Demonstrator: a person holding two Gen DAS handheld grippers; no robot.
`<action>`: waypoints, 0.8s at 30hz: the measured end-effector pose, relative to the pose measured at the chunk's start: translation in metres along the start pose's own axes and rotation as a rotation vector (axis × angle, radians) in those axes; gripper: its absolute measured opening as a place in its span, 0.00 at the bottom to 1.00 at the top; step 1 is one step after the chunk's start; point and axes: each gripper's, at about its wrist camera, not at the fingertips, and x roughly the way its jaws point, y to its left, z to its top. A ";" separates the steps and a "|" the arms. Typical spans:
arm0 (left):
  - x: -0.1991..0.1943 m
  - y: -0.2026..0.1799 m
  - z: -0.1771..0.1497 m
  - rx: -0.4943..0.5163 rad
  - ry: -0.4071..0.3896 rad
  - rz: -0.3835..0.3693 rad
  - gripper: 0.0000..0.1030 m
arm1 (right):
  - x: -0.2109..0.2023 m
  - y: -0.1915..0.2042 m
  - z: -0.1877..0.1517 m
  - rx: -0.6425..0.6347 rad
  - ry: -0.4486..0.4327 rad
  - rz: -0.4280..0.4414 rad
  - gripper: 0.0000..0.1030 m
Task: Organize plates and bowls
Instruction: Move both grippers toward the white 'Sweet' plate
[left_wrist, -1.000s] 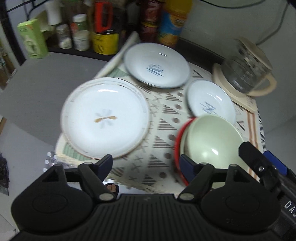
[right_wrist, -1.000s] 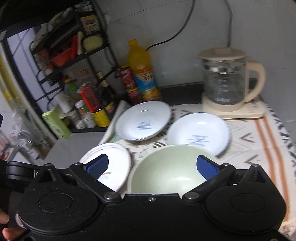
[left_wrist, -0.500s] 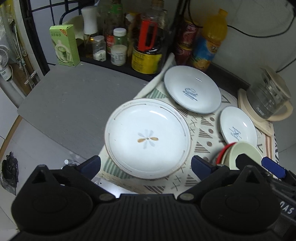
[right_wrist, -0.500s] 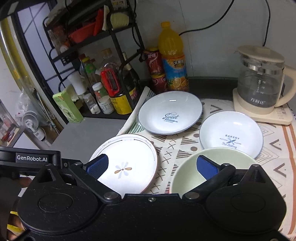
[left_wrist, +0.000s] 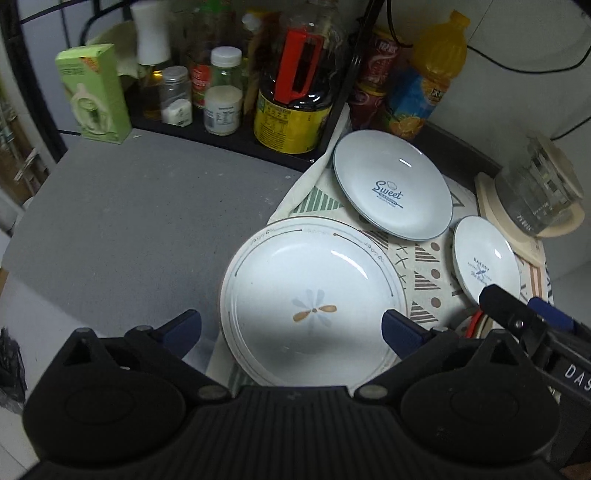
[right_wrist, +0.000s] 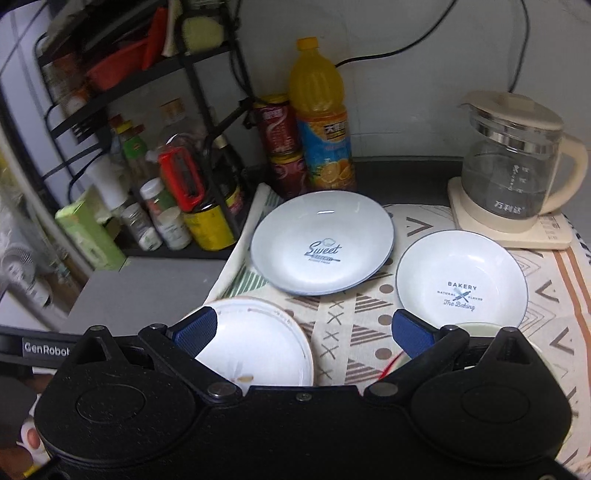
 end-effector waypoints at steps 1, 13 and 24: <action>0.004 0.002 0.005 0.009 0.007 -0.010 1.00 | 0.004 0.001 0.001 0.015 0.002 -0.005 0.99; 0.044 0.013 0.062 0.059 0.002 -0.091 0.97 | 0.049 0.005 0.020 0.160 -0.019 -0.123 0.76; 0.090 0.000 0.107 0.107 -0.014 -0.206 0.84 | 0.083 -0.009 0.031 0.277 -0.040 -0.197 0.68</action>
